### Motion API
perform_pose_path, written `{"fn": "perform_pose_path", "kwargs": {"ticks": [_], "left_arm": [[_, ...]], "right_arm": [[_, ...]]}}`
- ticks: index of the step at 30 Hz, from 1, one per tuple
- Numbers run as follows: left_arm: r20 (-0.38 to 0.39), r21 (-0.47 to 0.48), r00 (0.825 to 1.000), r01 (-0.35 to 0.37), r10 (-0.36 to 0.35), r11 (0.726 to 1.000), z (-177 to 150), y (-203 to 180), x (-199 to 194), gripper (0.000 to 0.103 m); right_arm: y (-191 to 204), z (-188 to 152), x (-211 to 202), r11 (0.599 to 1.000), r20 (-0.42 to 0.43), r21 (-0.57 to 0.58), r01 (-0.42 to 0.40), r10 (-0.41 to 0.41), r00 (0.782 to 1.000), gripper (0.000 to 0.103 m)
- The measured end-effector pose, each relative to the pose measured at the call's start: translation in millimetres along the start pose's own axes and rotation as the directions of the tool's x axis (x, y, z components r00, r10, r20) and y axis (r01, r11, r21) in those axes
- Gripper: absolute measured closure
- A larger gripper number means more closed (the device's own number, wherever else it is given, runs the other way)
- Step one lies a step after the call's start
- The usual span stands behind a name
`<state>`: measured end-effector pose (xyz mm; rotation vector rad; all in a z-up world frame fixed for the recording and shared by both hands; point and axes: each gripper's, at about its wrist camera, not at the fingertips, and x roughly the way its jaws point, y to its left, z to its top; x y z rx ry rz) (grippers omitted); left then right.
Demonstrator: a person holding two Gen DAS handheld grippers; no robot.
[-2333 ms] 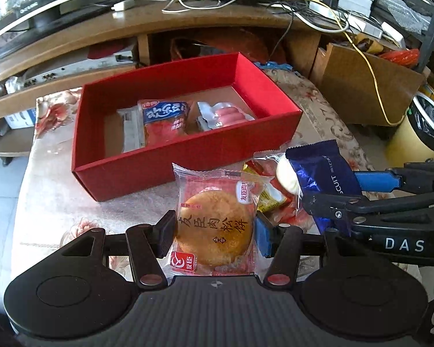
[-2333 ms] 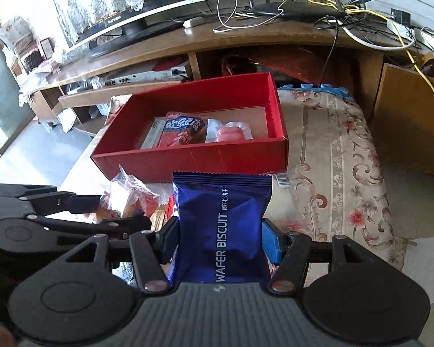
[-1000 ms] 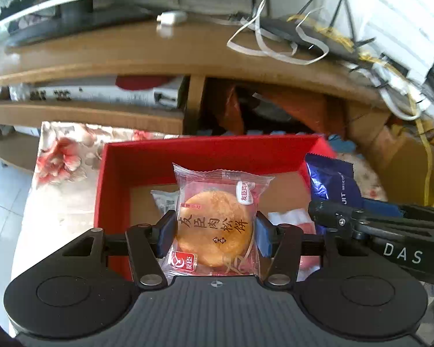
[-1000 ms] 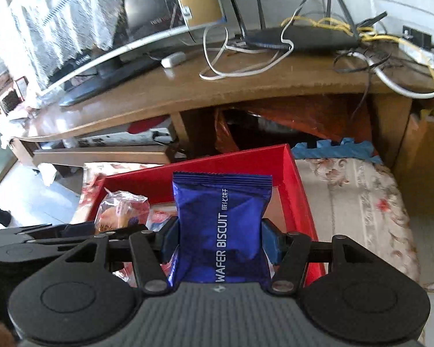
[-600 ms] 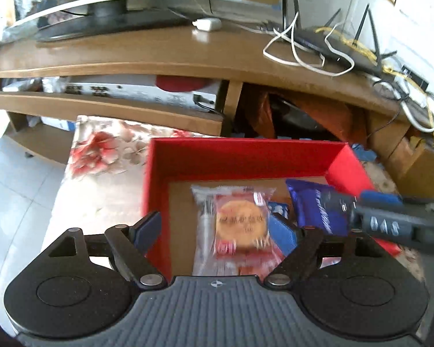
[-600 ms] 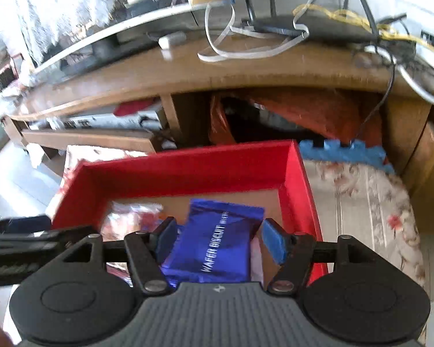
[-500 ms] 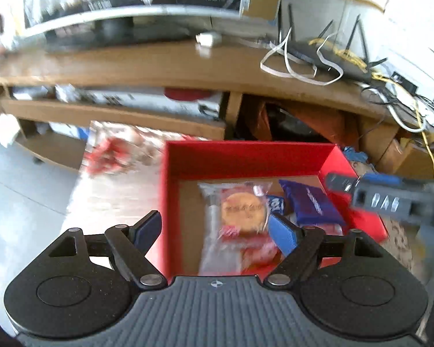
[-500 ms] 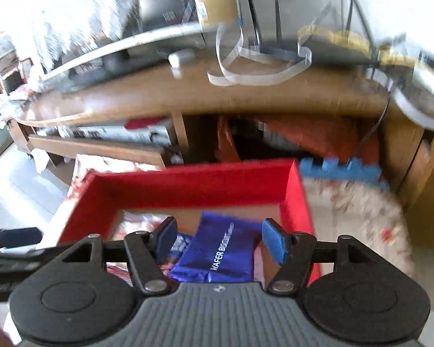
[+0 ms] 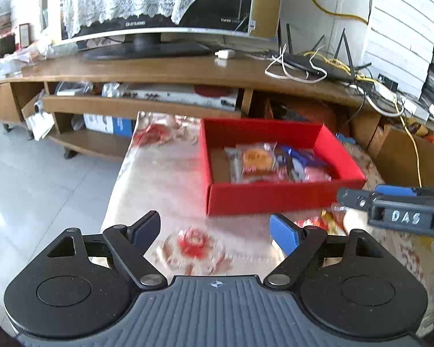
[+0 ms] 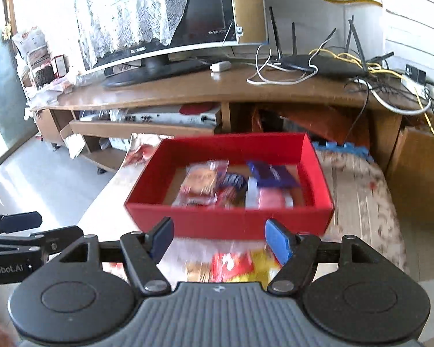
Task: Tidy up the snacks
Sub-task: 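Move both tools back to the remaining snacks beside the red box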
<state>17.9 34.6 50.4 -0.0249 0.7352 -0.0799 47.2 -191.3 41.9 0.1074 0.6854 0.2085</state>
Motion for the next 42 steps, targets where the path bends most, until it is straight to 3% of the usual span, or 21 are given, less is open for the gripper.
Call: {"fn": "perform_pose_path", "kwargs": {"ticks": [8, 15, 19, 25, 34, 42], "left_arm": [[-0.028, -0.006, 1.0, -0.006, 0.006, 1.0, -18, 4, -5, 0.016], [-0.036, 0.017, 0.999, 0.03, -0.029, 0.999, -22, -10, -1, 0.016], [-0.048, 0.044, 0.998, 0.045, -0.043, 0.998, -25, -18, 4, 0.016], [-0.071, 0.011, 0.995, 0.065, -0.065, 0.998, -26, -18, 15, 0.015], [-0.162, -0.104, 0.978, 0.115, -0.131, 0.988, -21, -16, 50, 0.015], [-0.233, -0.083, 0.955, 0.168, -0.184, 0.982, -30, -41, 61, 0.016]], "right_arm": [[2, -12, -4, 1.0, -0.01, 0.003, -0.023, 0.023, 1.0, 0.037], [-6, -12, -5, 0.998, -0.017, 0.035, -0.046, 0.046, 0.999, 0.037], [-8, -14, -4, 0.999, -0.025, 0.033, -0.039, 0.04, 0.999, 0.037], [-18, -17, -6, 0.999, -0.038, 0.044, -0.007, 0.009, 0.999, 0.037], [-47, -23, -3, 0.995, -0.084, 0.091, 0.048, -0.041, 0.996, 0.037], [-71, -26, 5, 0.99, -0.144, 0.112, 0.082, -0.065, 0.987, 0.037]]}}
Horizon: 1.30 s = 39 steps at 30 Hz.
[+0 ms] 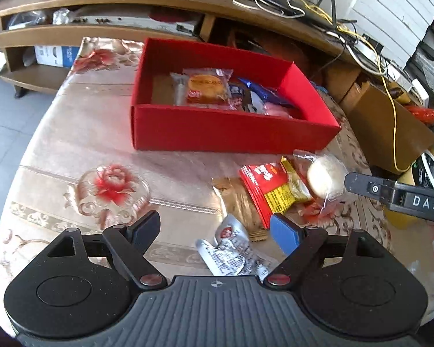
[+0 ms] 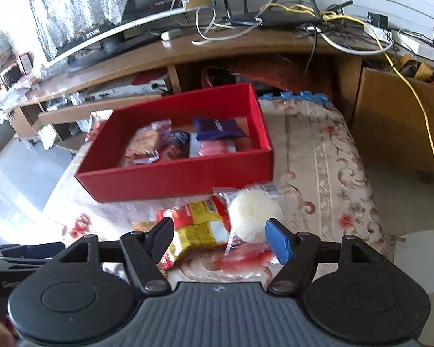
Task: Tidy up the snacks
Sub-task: 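Move both tools back to the remaining snacks beside the red box, then grasp the silver foil packet with left tool while right tool grasps the bagged white bun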
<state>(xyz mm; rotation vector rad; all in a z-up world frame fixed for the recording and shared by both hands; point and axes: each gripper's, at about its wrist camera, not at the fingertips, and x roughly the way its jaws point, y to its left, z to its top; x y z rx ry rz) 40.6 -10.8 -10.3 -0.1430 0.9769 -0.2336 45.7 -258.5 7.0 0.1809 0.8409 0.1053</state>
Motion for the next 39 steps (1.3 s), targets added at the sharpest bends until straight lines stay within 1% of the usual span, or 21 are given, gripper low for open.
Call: {"fn": "perform_pose_path", "kwargs": {"ticks": [3, 6, 10, 13, 15, 16, 18, 19, 20, 22, 25, 29, 35, 39], "left_arm": [[-0.06, -0.011, 0.998, 0.017, -0.018, 1.0, -6, -8, 12, 0.015], [-0.102, -0.023, 0.995, -0.013, 0.01, 1.0, -10, -18, 25, 0.016], [-0.147, -0.095, 0.989, -0.007, -0.007, 0.995, -14, -23, 40, 0.016], [-0.171, -0.109, 0.985, -0.042, 0.023, 0.993, -18, -27, 50, 0.016], [-0.152, -0.099, 0.988, -0.052, 0.036, 0.994, -18, -29, 49, 0.022], [-0.146, -0.09, 0.988, -0.055, 0.041, 0.994, -18, -31, 49, 0.03], [-0.133, -0.065, 0.989, -0.072, 0.063, 0.995, -18, -33, 49, 0.039], [-0.13, -0.049, 0.989, -0.073, 0.066, 0.996, -19, -34, 48, 0.047], [-0.131, -0.035, 0.989, -0.069, 0.064, 0.997, -18, -35, 48, 0.048], [-0.133, -0.015, 0.99, -0.058, 0.055, 0.998, -18, -36, 48, 0.048], [-0.125, 0.035, 0.989, -0.075, 0.079, 0.997, -17, -40, 47, 0.049], [-0.071, 0.115, 0.989, -0.12, 0.128, 0.986, -13, -40, 40, 0.049], [-0.043, 0.082, 0.993, -0.108, 0.111, 0.991, 3, -24, 32, 0.049], [-0.038, 0.052, 0.996, -0.08, 0.082, 0.995, 15, -19, 31, 0.049]], "right_arm": [[-9, 3, 1, 1.0, -0.011, 0.027, 0.01, -0.009, 1.0, 0.037], [-14, 7, -3, 0.998, 0.002, 0.058, -0.014, 0.014, 1.0, 0.037], [-8, 6, -7, 0.999, 0.008, 0.033, -0.042, 0.042, 0.999, 0.036], [-7, 4, -9, 0.998, 0.002, 0.02, -0.053, 0.053, 0.999, 0.036], [-9, 2, -12, 0.998, 0.005, 0.018, -0.064, 0.064, 0.998, 0.036], [-9, 2, -13, 0.997, 0.006, 0.019, -0.069, 0.069, 0.998, 0.036], [-11, 1, -16, 0.997, 0.009, 0.018, -0.078, 0.078, 0.997, 0.036], [-11, 1, -16, 0.997, 0.01, 0.018, -0.081, 0.081, 0.997, 0.036], [-12, 0, -17, 0.996, 0.011, 0.018, -0.083, 0.083, 0.996, 0.036], [-14, -1, -19, 0.996, 0.011, 0.02, -0.083, 0.083, 0.997, 0.036], [-16, 0, -20, 0.997, 0.014, 0.027, -0.075, 0.075, 0.997, 0.036], [-18, -3, -19, 0.998, 0.006, 0.021, -0.062, 0.061, 0.998, 0.036], [-27, -4, -13, 0.998, -0.016, 0.051, -0.023, 0.024, 1.0, 0.036], [-28, 3, -3, 0.998, -0.037, 0.068, -0.002, 0.004, 0.999, 0.036]]}}
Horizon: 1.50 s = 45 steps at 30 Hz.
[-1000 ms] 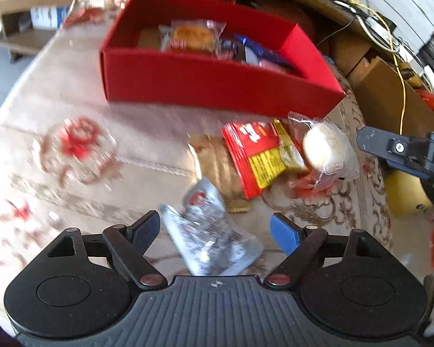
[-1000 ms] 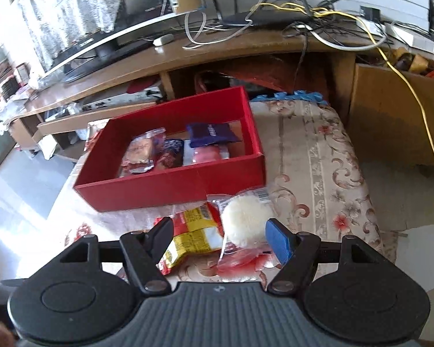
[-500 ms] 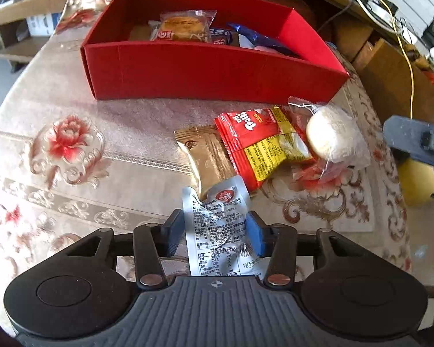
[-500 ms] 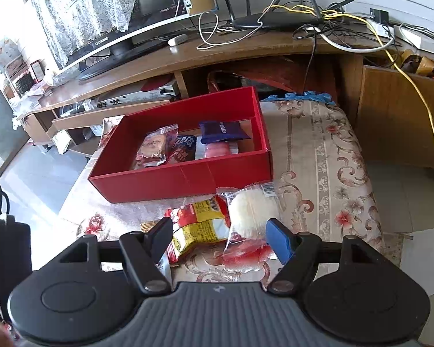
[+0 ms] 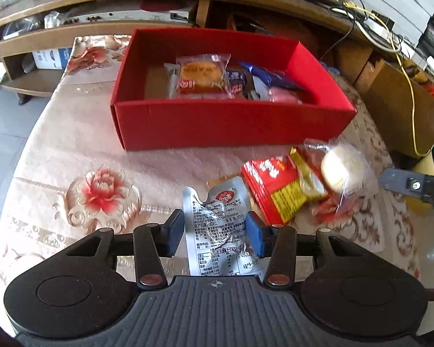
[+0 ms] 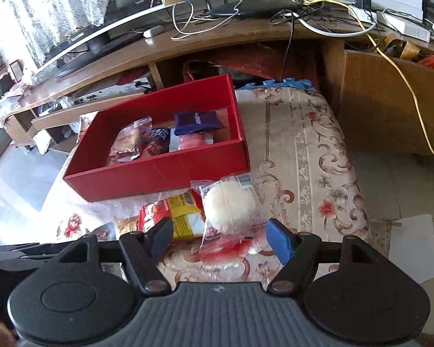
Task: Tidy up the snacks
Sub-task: 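Grasp the silver foil packet with left tool while right tool grasps the bagged white bun, then carry the foil packet and white bun into the red box, open both tools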
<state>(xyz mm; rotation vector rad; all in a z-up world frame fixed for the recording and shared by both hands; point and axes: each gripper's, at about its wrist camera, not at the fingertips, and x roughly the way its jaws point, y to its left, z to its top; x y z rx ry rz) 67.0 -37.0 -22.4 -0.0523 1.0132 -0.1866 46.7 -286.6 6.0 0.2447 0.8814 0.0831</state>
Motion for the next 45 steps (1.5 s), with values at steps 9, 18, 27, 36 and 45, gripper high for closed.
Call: {"fn": "perform_pose_path", "kwargs": {"ticks": [9, 18, 27, 36, 45], "left_arm": [[-0.006, -0.015, 0.997, 0.071, -0.071, 0.997, 13, 7, 7, 0.049], [-0.023, -0.027, 0.995, 0.098, -0.099, 0.995, 7, 9, 9, 0.049], [-0.051, -0.011, 0.994, 0.095, -0.095, 0.995, 3, 13, 15, 0.049], [-0.048, 0.012, 0.993, 0.109, -0.108, 0.994, 1, 7, 12, 0.049], [-0.018, 0.004, 0.992, 0.124, -0.124, 0.992, 2, 7, 2, 0.049]], "right_arm": [[-15, 13, 36, 0.993, -0.088, 0.104, 0.05, -0.041, 0.995, 0.035], [1, 27, 81, 0.995, -0.118, 0.065, 0.071, -0.063, 0.991, 0.028], [10, 25, 108, 0.994, -0.173, -0.002, 0.105, -0.104, 0.979, 0.047], [22, 12, 85, 0.995, -0.16, -0.073, 0.065, -0.076, 0.984, 0.048], [28, 1, 47, 0.996, -0.111, -0.088, 0.014, -0.024, 0.994, 0.048]]}}
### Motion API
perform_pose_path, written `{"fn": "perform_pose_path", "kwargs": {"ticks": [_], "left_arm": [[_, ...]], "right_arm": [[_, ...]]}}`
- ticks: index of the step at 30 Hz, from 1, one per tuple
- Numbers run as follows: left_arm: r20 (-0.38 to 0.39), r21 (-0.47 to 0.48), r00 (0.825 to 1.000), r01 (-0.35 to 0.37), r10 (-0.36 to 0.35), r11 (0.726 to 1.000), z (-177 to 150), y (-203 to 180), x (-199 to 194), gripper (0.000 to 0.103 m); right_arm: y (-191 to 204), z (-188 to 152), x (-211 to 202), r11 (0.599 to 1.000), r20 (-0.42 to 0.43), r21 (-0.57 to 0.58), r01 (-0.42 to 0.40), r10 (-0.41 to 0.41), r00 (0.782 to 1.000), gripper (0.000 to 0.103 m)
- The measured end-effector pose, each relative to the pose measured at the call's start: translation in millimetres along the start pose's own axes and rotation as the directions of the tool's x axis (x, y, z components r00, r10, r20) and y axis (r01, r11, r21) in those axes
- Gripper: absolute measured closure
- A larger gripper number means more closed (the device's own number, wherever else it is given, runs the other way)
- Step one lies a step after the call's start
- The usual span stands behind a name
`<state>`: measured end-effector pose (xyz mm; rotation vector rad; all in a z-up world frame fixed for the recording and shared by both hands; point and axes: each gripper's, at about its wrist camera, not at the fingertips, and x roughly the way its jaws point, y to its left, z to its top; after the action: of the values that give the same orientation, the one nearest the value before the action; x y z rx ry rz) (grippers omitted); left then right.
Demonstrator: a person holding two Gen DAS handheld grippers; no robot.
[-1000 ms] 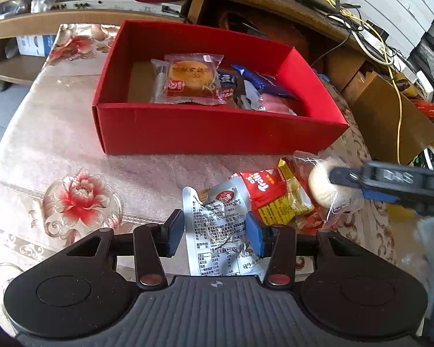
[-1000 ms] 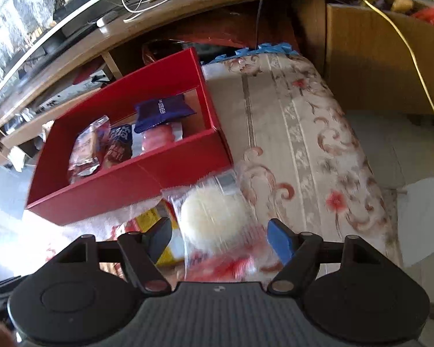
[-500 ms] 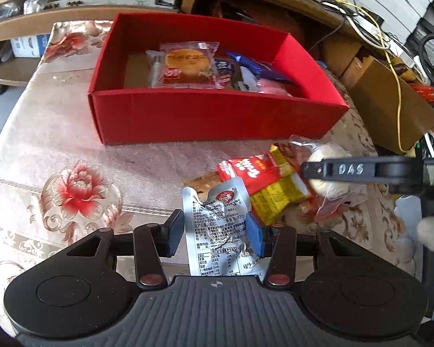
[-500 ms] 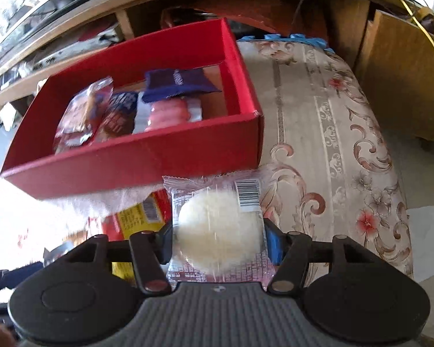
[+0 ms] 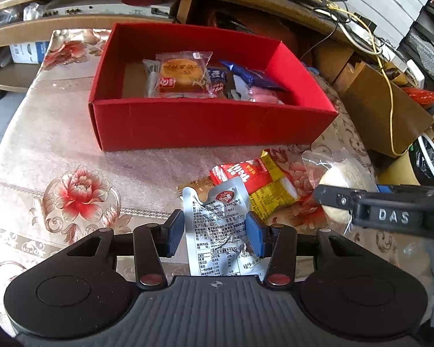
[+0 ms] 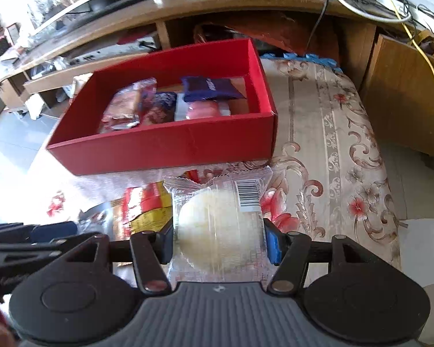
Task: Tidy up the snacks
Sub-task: 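Carry the foil packet and white bun into the red box, open both tools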
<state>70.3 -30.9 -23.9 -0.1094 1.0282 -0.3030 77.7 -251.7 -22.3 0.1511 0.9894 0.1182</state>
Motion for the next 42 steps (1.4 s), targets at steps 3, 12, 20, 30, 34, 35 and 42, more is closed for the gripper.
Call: {"fn": "perform_pose_path", "kwargs": {"ticks": [3, 12, 20, 30, 34, 35, 42], "left_arm": [[0.01, -0.001, 1.0, 0.011, -0.011, 1.0, 2, -2, -2, 0.049], [0.03, -0.017, 0.999, 0.035, -0.034, 0.999, 7, -4, -6, 0.049], [0.04, 0.002, 0.998, 0.046, -0.046, 0.999, 8, -10, -8, 0.049], [0.071, 0.003, 0.997, 0.038, -0.038, 0.999, 11, -10, -15, 0.049], [0.071, -0.003, 0.997, 0.036, -0.036, 0.999, 11, -9, -15, 0.049], [0.072, -0.001, 0.997, 0.036, -0.036, 0.999, 11, -9, -15, 0.049], [0.073, -0.001, 0.997, 0.034, -0.034, 0.999, 11, -8, -16, 0.049]], "right_arm": [[5, -3, -9, 1.0, 0.012, -0.006, -0.022, 0.022, 1.0, 0.048], [11, -4, -20, 0.998, 0.037, -0.011, -0.065, 0.065, 0.997, 0.048], [12, -2, -22, 0.996, 0.044, -0.014, -0.084, 0.085, 0.995, 0.048], [17, 0, -25, 0.995, 0.056, -0.034, -0.094, 0.096, 0.994, 0.048], [19, 1, -24, 0.994, 0.056, -0.044, -0.1, 0.102, 0.993, 0.048], [19, 1, -24, 0.994, 0.056, -0.044, -0.101, 0.103, 0.993, 0.048], [20, 2, -24, 0.993, 0.057, -0.045, -0.108, 0.11, 0.992, 0.048]]}}
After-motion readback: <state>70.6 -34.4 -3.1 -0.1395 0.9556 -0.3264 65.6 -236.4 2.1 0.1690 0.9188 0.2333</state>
